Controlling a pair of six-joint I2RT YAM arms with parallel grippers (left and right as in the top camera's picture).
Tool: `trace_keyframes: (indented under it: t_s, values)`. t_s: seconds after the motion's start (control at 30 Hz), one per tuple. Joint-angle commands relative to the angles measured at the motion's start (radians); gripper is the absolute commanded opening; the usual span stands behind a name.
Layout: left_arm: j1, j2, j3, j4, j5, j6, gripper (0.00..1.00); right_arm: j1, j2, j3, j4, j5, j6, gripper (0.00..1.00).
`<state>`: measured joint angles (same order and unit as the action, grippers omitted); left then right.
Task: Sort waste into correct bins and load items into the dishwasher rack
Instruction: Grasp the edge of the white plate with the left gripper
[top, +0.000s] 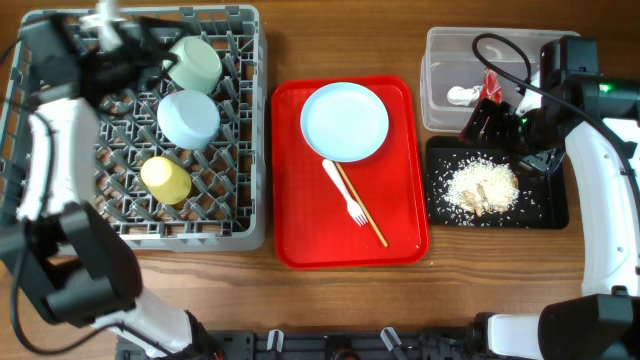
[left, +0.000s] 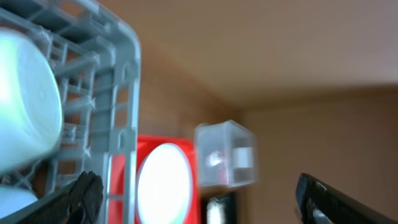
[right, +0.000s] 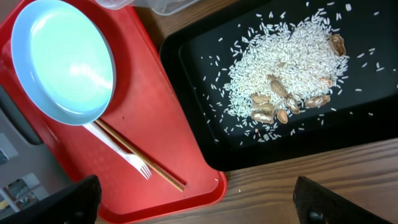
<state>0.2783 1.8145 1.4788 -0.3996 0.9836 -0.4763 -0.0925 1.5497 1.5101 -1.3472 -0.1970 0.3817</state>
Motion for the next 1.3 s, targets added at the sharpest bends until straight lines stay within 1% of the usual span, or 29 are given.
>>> trace_keyframes:
  t_s: [0.0,0.03,0.13,0.23,0.3,0.37,0.4,0.5,0.67,0.73,0.87,0.97,1.0,1.03,1.13,1.17,1.23,1.27]
  values:
    - [-0.176,-0.113,-0.001,-0.118,-0.362,0.133,1.0,0.004,-0.022,0.018,-0.001,0.018,0.01,1.0]
    - [-0.246,-0.13,-0.001,-0.154,-0.437,0.133,1.0,0.004,-0.022,0.018,-0.001,0.018,0.01,1.0]
    - [-0.427,-0.13,-0.001,-0.225,-0.557,0.133,1.0,0.004,-0.022,0.018,-0.002,0.018,0.01,1.0]
    - [-0.575,-0.114,-0.002,-0.24,-0.684,0.133,1.0,0.004,-0.022,0.018,-0.009,0.027,0.01,1.0]
    - [-0.7,-0.08,-0.002,-0.237,-0.921,0.134,1.0,0.004,-0.022,0.018,-0.019,0.079,0.021,1.0]
    - [-0.793,-0.035,-0.002,-0.219,-1.033,0.151,1.0,0.004,-0.022,0.018,-0.02,0.108,0.052,1.0]
    - [-0.827,-0.011,-0.002,-0.201,-1.035,0.181,1.0,0.004,-0.022,0.018,-0.019,0.115,0.065,1.0]
    - [-0.904,0.071,-0.002,-0.143,-1.049,0.193,1.0,0.004,-0.022,0.018,-0.02,0.116,0.063,1.0]
    - [-0.973,0.217,-0.002,-0.017,-1.049,0.216,0.96,0.004,-0.022,0.018,-0.02,0.116,0.063,1.0]
    - [-0.979,0.246,-0.002,-0.007,-1.049,0.216,0.95,0.004,-0.022,0.018,-0.02,0.116,0.063,1.0]
    - [-0.992,0.292,-0.002,-0.009,-1.049,0.231,0.85,0.004,-0.022,0.018,-0.019,0.116,0.063,1.0]
    - [-1.022,0.328,-0.002,-0.013,-1.049,0.261,0.83,0.004,-0.022,0.018,-0.019,0.116,0.063,1.0]
    - [-1.031,0.337,-0.002,-0.014,-1.049,0.261,0.81,0.004,-0.022,0.018,-0.02,0.116,0.063,1.0]
    - [-1.043,0.346,-0.002,-0.018,-1.05,0.264,0.77,0.004,-0.022,0.018,-0.019,0.116,0.063,1.0]
    - [-1.054,0.357,-0.002,-0.027,-1.093,0.264,0.53,0.004,-0.022,0.018,-0.02,0.116,0.063,1.0]
    - [-1.055,0.357,-0.002,-0.032,-1.11,0.264,0.47,0.004,-0.022,0.018,-0.02,0.116,0.063,1.0]
    - [-1.055,0.357,-0.002,-0.035,-1.159,0.264,0.17,0.004,-0.022,0.018,-0.02,0.116,0.062,1.0]
    - [-1.055,0.357,-0.002,-0.035,-1.182,0.264,0.08,0.004,-0.022,0.018,-0.021,0.116,0.062,1.0]
